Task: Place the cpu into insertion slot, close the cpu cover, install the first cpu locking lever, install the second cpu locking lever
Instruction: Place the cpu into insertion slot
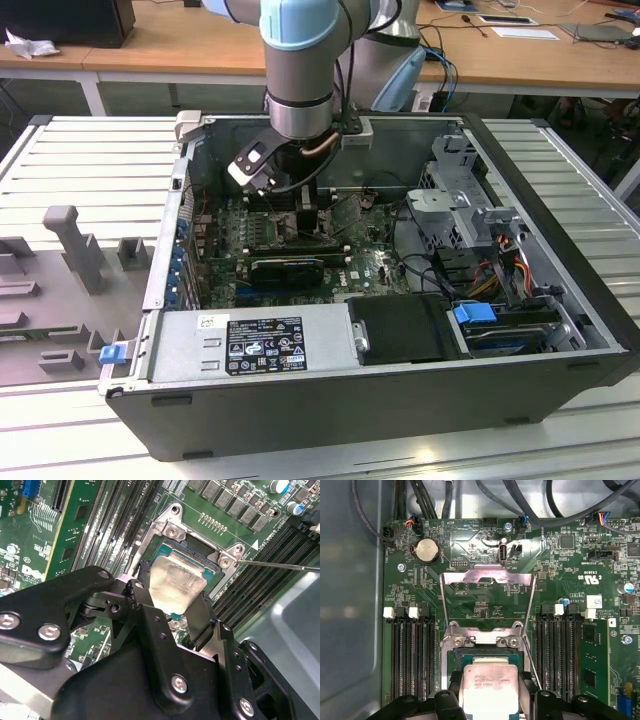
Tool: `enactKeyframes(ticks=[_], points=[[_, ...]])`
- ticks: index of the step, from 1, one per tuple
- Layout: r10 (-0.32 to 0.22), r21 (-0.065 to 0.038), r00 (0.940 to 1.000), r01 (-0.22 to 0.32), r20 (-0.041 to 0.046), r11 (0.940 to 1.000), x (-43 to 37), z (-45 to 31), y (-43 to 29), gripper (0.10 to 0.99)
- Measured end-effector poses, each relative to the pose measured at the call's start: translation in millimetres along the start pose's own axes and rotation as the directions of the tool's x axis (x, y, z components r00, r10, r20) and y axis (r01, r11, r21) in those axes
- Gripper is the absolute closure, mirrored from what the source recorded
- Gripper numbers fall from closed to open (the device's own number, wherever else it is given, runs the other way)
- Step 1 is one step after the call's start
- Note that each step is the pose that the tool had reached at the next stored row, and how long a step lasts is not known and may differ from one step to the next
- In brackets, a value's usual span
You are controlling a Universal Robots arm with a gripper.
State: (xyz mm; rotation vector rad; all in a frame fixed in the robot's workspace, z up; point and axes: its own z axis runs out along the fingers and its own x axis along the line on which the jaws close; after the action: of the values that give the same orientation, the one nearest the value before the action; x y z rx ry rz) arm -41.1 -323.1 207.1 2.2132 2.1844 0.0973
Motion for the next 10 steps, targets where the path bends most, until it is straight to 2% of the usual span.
enactKeyframes(ticks=[3,5,10], points=[[0.0,0.001,1.0,0.0,0.0,1.0,0.2,1.5,0.9,0.557],[0.0,0.001,1.0,0.0,0.0003,1.0,0.3,5.3,0.7,0.557],[0.0,0.001,1.0,0.0,0.0004,1.0,0.7,6.3,-0.3,0.557]])
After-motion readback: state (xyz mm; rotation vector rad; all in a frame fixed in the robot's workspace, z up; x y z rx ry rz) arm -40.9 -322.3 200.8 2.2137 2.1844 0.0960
